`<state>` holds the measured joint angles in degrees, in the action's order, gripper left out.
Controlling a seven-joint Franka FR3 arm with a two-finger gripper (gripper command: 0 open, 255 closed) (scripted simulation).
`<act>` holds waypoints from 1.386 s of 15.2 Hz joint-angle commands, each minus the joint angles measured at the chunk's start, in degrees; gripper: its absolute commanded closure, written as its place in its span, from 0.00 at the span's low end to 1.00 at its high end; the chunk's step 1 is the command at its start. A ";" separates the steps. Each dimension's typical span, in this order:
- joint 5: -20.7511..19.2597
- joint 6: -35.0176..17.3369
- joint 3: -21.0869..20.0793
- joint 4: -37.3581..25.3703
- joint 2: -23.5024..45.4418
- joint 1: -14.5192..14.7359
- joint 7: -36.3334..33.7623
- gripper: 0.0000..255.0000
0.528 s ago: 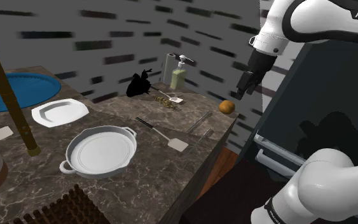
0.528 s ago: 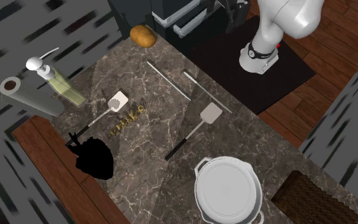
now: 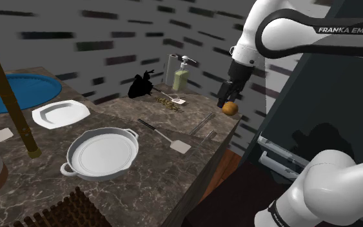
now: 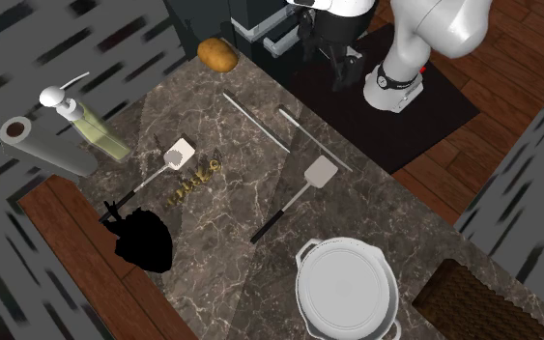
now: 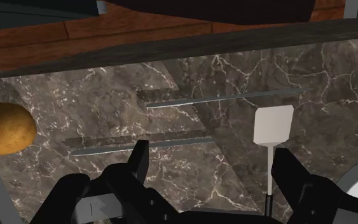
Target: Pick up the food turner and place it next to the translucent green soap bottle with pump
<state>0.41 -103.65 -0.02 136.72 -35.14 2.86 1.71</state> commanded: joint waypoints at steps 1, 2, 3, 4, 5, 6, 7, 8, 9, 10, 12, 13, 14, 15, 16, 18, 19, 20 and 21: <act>0.49 -3.57 -0.89 0.28 3.06 0.68 -0.52 0.00; 0.72 -5.17 -1.42 0.17 4.67 1.05 -0.87 0.00; 0.93 -6.73 -1.94 0.00 6.33 1.41 -1.23 0.00; 1.11 -8.27 -2.47 -0.25 8.03 1.75 -1.59 0.00; 1.27 -9.77 -3.00 -0.58 9.77 2.08 -1.95 0.00; 1.38 -11.24 -3.52 -0.97 11.54 2.40 -2.31 0.00; 1.46 -12.67 -4.04 -1.44 13.35 2.70 -2.68 0.00; 1.51 -14.06 -4.56 -1.98 15.19 2.99 -3.07 0.00; 1.51 -15.41 -5.08 -2.58 17.06 3.27 -3.46 0.00; 1.46 -16.71 -5.58 -3.26 18.95 3.55 -3.86 0.00; 1.22 -19.16 -6.57 -4.82 22.80 4.08 -4.72 0.00; 1.03 -20.31 -7.05 -5.70 24.75 4.34 -5.18 0.00; 0.79 -21.40 -7.51 -6.65 26.72 4.59 -5.65 0.00; 0.49 -22.43 -7.96 -7.67 28.71 4.85 -6.14 0.00; 0.14 -23.41 -8.38 -8.75 30.71 5.12 -6.65 0.00; -0.71 -25.18 -9.13 -11.12 34.74 5.72 -7.72 0.00; -1.20 -25.98 -9.46 -12.40 36.77 6.03 -8.28 0.00; -1.73 -26.71 -9.76 -13.75 38.81 6.38 -8.84 0.00; -1.82 -26.81 -9.79 -13.97 39.13 6.45 -8.93 0.00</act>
<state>-1.15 -129.90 -9.65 123.27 3.00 9.12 -6.93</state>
